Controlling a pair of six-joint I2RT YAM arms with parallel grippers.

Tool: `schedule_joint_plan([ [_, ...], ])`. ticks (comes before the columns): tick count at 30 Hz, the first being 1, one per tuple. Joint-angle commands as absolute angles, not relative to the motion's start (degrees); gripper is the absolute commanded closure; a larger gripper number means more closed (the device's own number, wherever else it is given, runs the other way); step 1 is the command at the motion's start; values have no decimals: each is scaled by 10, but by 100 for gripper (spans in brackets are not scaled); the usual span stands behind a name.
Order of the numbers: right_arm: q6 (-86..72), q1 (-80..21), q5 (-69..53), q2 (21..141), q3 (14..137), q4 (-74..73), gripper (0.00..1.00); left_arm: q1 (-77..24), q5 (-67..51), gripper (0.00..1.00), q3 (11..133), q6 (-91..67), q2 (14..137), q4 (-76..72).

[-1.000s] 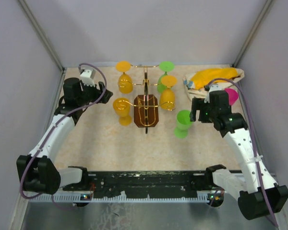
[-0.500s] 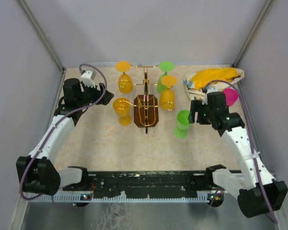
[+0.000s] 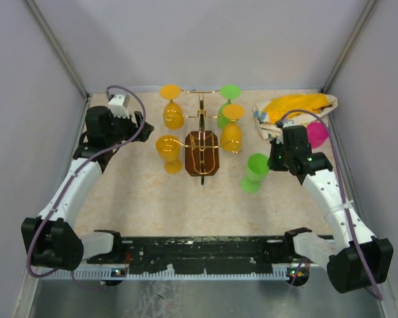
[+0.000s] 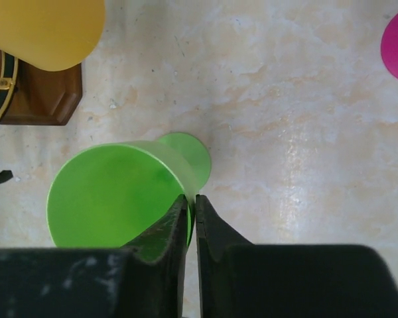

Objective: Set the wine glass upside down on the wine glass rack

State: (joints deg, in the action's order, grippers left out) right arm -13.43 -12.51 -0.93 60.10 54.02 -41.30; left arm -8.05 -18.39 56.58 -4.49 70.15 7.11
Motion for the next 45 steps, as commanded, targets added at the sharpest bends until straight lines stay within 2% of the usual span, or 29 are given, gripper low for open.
schedule_joint_plan([
  [1,-124,-122,16,601,568,-392,96,-84,-123,20,609,-53,689,67],
  [2,-122,-122,22,602,573,-392,100,-84,-118,21,616,-55,690,63],
  [8,-109,-122,64,614,618,-395,100,-84,-67,21,680,-76,700,56],
  [13,-73,-122,144,622,697,-388,100,-84,-47,20,760,-93,717,72],
  [18,-14,-122,232,623,774,-319,100,-83,-32,20,881,-184,754,158],
  [21,28,-122,249,605,772,-215,100,-84,-67,20,909,-250,768,179],
  [25,99,-136,204,575,716,-16,100,-83,-112,19,888,-345,760,139],
  [32,240,-251,148,587,630,287,100,-83,-135,19,833,-513,733,30],
  [38,289,-339,108,644,606,466,100,-84,-97,20,773,-643,695,-49],
  [45,345,-421,95,738,618,578,100,-86,-75,20,756,-696,674,-76],
])
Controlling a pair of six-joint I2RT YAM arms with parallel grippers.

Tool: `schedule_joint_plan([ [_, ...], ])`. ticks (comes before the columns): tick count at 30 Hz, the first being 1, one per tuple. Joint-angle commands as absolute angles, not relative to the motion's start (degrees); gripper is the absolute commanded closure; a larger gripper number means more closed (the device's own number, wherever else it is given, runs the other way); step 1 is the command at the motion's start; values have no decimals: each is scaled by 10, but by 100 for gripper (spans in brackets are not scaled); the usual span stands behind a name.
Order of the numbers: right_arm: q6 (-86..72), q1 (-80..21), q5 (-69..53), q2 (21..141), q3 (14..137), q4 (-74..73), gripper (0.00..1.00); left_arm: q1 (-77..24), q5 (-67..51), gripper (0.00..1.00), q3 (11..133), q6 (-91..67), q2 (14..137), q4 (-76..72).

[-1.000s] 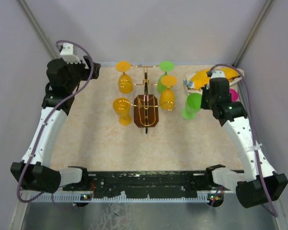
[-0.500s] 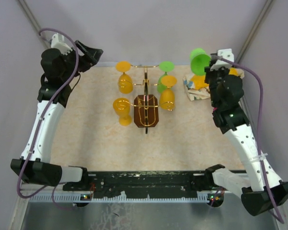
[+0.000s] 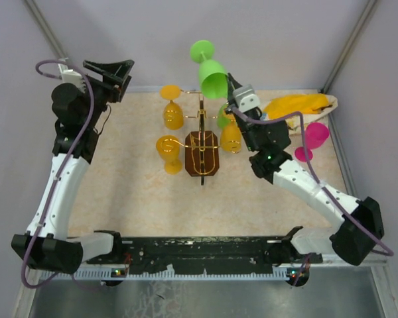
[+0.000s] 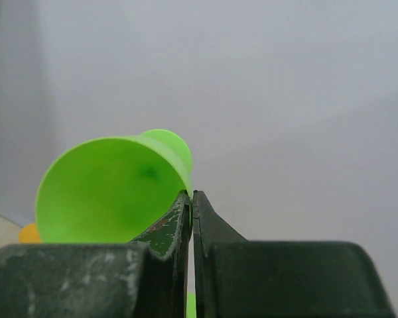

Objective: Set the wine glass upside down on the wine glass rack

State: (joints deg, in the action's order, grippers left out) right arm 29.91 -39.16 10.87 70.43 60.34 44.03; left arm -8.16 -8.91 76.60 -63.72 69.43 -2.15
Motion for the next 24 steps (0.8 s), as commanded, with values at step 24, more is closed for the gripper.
schedule_joint_plan([
  [24,427,-546,109,884,694,668,100,-139,-102,39,751,-710,730,-69],
])
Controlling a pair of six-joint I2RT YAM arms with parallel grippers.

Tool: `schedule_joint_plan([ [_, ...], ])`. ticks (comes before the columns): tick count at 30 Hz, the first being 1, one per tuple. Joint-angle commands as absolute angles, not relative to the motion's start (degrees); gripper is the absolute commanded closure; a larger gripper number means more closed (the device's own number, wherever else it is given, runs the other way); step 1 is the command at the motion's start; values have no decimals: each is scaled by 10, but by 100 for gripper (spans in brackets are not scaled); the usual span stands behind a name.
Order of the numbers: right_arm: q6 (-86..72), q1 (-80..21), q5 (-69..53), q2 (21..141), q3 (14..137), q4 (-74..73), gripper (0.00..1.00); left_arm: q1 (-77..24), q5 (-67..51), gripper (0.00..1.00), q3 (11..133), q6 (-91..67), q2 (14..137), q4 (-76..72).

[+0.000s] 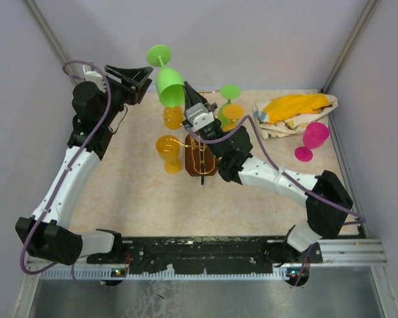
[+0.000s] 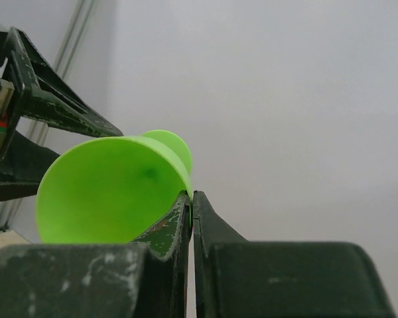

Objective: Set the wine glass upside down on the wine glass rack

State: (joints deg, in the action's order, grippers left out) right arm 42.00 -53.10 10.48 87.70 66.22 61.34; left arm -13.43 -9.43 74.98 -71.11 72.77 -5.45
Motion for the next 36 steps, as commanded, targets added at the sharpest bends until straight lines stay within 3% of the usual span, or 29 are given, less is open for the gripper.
schedule_joint_plan([
  [1,429,-548,109,888,695,669,100,-140,-102,40,753,-711,732,-70],
  [24,416,-555,59,898,682,667,100,-157,-127,51,767,-729,775,-106],
  [36,422,-555,59,879,652,678,100,-157,-142,46,769,-732,779,-121],
])
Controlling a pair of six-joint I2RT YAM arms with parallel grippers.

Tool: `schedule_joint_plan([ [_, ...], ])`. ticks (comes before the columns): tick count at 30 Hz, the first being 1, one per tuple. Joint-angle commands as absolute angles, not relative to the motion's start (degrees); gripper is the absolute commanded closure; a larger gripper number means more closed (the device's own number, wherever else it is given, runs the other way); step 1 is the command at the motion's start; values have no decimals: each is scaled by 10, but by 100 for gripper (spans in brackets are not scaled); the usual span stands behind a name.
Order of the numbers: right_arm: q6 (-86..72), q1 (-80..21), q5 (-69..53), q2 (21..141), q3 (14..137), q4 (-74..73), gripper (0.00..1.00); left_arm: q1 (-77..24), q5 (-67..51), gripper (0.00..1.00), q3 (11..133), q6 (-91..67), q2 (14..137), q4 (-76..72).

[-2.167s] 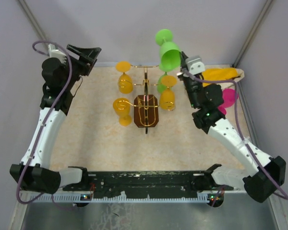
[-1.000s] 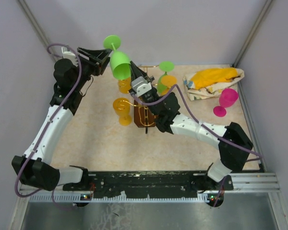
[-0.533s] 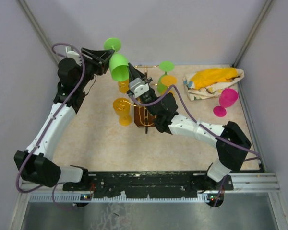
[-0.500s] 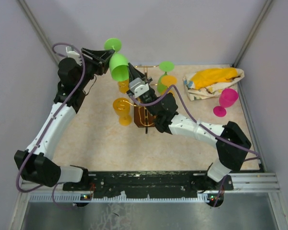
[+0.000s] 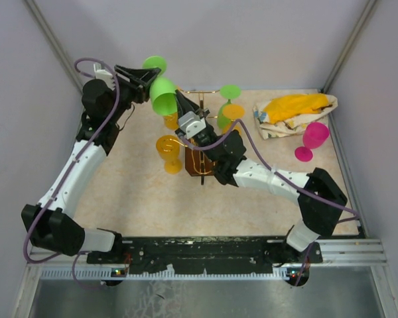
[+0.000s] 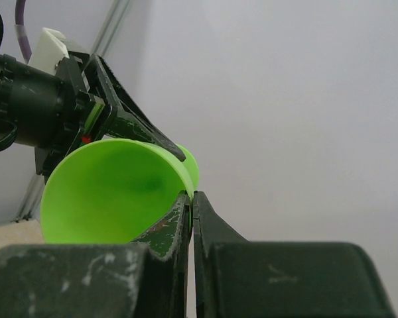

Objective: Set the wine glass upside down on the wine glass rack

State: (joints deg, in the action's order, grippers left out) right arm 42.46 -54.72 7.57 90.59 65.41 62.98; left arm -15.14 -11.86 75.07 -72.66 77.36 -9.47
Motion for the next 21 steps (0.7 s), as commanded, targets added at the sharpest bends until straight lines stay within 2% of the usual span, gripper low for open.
schedule_joint_plan([
  [1,422,-555,60,878,649,679,100,-157,-144,46,767,-733,779,-122],
  [3,423,-556,59,875,647,681,100,-157,-149,47,767,-735,780,-127],
  [13,428,-555,44,871,618,725,100,-157,-172,72,737,-759,775,-200],
  [21,433,-551,50,859,602,724,100,-155,-163,86,705,-757,753,-247],
])
